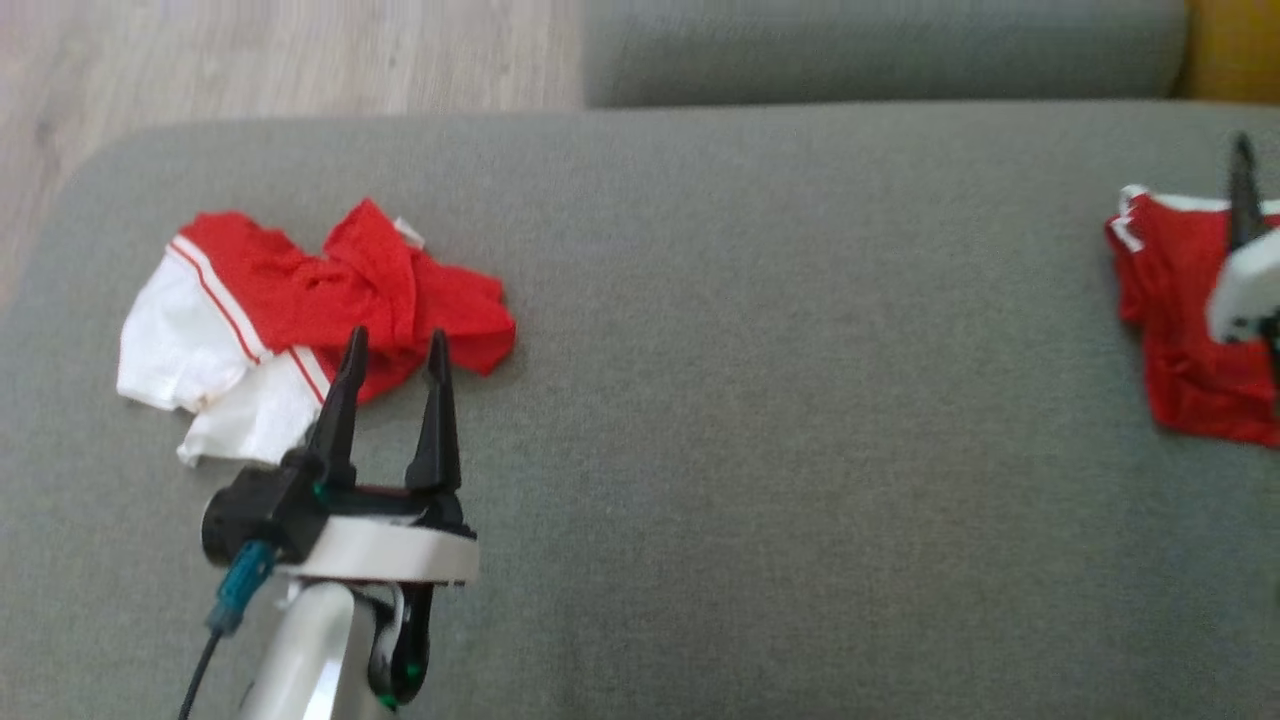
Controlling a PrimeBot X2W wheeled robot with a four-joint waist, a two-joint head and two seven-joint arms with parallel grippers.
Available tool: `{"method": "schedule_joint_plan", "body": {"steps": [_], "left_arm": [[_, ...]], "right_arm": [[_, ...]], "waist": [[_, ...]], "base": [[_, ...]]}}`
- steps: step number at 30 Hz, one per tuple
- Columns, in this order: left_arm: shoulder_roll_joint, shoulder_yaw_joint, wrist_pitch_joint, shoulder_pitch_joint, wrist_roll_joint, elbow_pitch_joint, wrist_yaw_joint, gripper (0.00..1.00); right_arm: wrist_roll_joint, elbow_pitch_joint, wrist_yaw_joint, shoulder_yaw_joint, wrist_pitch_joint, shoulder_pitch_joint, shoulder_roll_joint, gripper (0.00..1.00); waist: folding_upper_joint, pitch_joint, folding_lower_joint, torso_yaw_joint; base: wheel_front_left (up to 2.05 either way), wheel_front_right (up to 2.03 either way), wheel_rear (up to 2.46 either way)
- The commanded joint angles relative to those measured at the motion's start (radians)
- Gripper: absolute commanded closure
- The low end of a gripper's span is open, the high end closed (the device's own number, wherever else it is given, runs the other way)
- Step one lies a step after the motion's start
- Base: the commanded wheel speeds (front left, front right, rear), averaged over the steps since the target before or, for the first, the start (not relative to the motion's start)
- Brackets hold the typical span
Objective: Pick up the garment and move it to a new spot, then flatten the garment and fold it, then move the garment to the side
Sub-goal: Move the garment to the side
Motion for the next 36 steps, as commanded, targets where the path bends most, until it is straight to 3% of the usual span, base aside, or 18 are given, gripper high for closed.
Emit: {"method": "schedule_joint_plan", "body": {"steps": [1,10,15,19,25,36], "left_arm": [[0.008,0.038,-0.008,-0.013,0.01,-0.037,0.006,0.0],[0.008,0.09,-0.008,0.065,0.009,-0.07,0.011,0.0],[0.008,0.101,-0.008,0.099,-0.03,-0.089,0.006,0.0],[0.008,0.099,-0.008,0.124,-0.032,-0.088,-0.001,0.0],[0.008,0.086,-0.008,0.146,-0.031,-0.066,-0.005,0.0],[0.008,0.089,-0.008,0.155,-0.022,-0.051,-0.005,0.0]], "right_arm": [[0.012,-0.044,0.003,0.012,-0.015,-0.01,0.002,0.0],[0.195,-0.306,0.003,0.054,-0.055,0.114,0.224,0.0],[0.269,-0.445,0.003,0.068,-0.06,0.253,0.292,0.0],[0.328,-0.579,0.003,0.092,-0.061,0.431,0.315,0.0],[0.433,-0.635,0.003,0.145,-0.061,0.611,0.316,0.0],[0.404,-0.695,0.003,0.162,-0.061,0.689,0.317,0.0]], "waist": [[0.0,-0.045,0.0001,-0.018],[0.0,-0.135,0.0001,-0.035],[0.0,-0.142,0.0001,-0.039],[0.0,-0.145,0.0001,-0.037],[0.0,-0.146,0.0001,-0.039],[0.0,-0.141,0.0001,-0.045]], "base": [[0.0,0.0,0.0],[0.0,0.0,0.0],[0.0,0.0,0.0],[0.0,0.0,0.0],[0.0,0.0,0.0],[0.0,0.0,0.0]]}}
